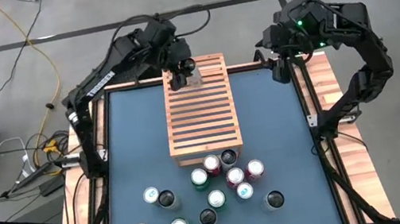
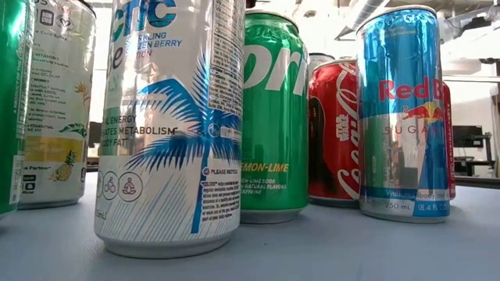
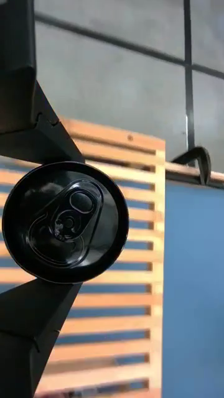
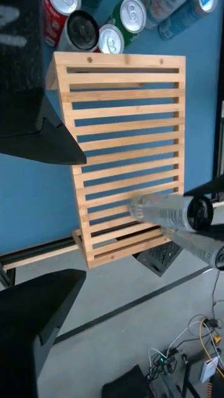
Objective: Place canned beverage on shelf
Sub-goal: Put the right white yellow soda can on the shelf aligned with the other white yellow soda can
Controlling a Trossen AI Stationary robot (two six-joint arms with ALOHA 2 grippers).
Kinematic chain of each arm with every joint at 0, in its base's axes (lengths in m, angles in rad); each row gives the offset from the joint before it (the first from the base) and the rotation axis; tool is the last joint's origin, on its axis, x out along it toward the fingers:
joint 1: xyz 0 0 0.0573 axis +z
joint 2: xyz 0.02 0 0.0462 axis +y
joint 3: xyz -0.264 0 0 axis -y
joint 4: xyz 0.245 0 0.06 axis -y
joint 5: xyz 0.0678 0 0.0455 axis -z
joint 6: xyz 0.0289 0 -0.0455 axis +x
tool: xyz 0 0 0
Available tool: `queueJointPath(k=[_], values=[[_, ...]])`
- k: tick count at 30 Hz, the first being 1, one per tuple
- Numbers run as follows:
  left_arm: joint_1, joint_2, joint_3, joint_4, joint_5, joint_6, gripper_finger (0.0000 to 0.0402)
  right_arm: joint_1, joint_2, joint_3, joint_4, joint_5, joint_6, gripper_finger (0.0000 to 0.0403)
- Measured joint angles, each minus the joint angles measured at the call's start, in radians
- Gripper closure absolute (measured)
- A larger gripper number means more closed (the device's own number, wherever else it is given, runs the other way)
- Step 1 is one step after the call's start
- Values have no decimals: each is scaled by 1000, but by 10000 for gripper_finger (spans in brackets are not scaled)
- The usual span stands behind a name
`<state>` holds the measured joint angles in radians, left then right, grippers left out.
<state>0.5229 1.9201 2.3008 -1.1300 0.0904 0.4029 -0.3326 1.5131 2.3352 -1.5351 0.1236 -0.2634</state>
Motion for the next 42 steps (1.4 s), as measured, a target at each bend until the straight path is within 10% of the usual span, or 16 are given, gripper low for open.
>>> queueJointPath(k=[42], values=[[112,9,33,-129,210,48,156,-56,79,0,7,-24,-56,132]])
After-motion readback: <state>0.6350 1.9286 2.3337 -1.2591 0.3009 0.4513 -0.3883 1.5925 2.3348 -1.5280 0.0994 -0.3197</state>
